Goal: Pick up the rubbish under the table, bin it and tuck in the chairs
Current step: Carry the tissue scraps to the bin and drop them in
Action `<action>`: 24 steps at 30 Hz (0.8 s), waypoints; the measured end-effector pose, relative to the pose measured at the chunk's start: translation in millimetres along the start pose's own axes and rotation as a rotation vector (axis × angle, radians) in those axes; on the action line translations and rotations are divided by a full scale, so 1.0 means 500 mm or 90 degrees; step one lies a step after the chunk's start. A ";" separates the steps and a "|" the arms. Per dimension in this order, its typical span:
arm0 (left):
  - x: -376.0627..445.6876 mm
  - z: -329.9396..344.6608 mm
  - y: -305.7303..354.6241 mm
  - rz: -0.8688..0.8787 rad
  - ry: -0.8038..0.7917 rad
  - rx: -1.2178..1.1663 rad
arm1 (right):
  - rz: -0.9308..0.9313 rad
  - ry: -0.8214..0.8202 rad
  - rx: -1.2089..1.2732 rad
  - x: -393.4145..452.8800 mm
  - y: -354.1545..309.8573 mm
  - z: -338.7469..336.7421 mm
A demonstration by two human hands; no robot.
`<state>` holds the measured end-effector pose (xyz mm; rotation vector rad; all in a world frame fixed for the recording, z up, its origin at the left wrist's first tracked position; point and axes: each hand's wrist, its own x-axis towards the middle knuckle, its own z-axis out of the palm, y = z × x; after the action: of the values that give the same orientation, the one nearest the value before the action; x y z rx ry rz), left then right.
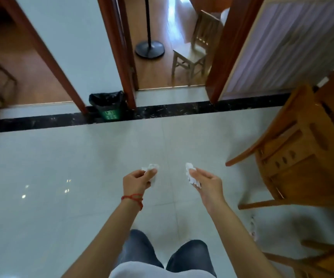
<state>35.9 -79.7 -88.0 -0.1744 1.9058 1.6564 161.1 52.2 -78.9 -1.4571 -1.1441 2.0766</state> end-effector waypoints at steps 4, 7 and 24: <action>0.048 -0.132 0.020 0.004 0.047 -0.030 | 0.018 -0.048 -0.020 -0.015 0.035 0.149; 0.090 -0.226 0.041 0.004 0.065 -0.046 | 0.032 -0.074 -0.038 -0.024 0.065 0.257; 0.338 -0.407 0.164 -0.007 0.109 -0.135 | 0.054 -0.103 -0.049 0.093 0.038 0.586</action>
<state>-210.8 -205.3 -96.6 -0.4228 1.8423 1.8872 -118.7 -47.8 -80.7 -1.4170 -1.2563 2.2668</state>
